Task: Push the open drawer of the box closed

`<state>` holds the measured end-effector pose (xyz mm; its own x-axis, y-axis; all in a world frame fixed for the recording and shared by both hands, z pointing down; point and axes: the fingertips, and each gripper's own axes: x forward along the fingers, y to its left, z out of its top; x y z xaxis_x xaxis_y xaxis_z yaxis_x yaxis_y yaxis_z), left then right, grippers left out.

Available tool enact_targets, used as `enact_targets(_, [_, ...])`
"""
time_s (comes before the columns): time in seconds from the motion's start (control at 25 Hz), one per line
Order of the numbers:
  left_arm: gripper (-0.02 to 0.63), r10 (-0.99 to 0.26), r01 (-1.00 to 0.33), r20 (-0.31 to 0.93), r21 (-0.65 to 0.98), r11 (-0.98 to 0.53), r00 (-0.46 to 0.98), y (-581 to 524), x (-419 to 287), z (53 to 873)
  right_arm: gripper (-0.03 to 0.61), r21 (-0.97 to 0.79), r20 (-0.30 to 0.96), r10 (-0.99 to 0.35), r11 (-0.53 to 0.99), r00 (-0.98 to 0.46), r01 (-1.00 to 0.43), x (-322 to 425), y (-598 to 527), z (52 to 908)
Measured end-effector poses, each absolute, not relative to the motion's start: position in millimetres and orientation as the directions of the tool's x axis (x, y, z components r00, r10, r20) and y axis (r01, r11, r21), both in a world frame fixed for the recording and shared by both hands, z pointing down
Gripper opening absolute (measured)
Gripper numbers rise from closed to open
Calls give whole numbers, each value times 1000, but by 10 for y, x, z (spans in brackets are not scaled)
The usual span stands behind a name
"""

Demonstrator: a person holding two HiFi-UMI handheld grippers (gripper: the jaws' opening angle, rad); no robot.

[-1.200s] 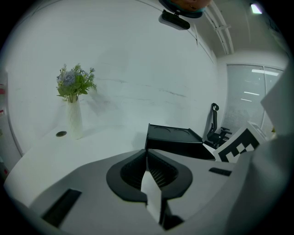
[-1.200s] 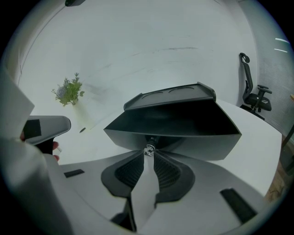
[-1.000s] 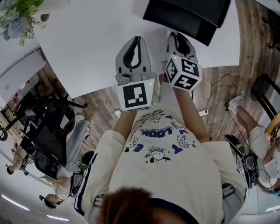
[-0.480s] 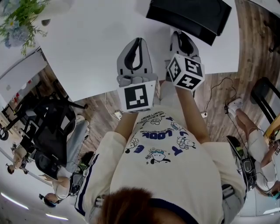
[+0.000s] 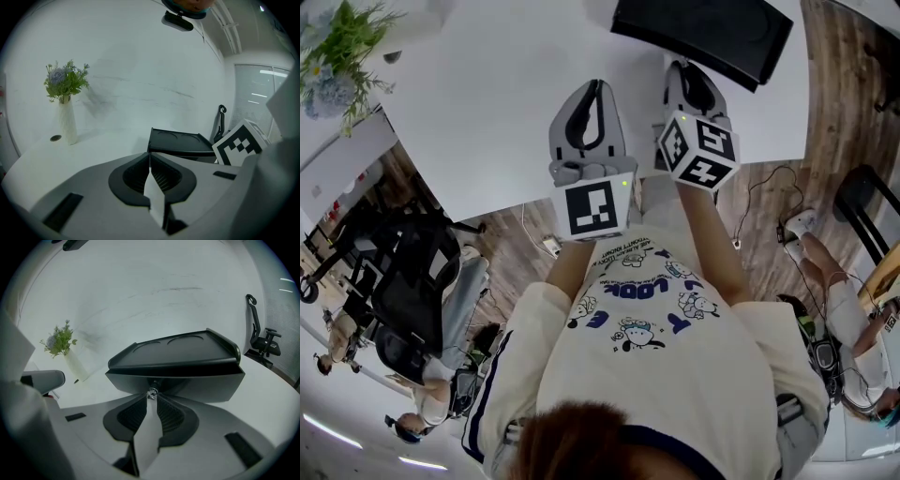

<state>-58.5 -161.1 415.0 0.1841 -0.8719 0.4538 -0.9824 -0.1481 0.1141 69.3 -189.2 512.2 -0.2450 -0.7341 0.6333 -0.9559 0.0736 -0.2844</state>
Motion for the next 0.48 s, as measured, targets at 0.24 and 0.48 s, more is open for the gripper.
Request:
enact_targets(0.24, [23,-872,-983,455,113,-145,181,-1682,-516,4147,81,-289,624,-741,77,-249,-954,752,-2011,5101])
enact_targets(0.48, [23,-868,-982,460,117,-147,185,-1723,-471,4172,81,-290,620,-741,88,-257,-953,764,-2065,5104])
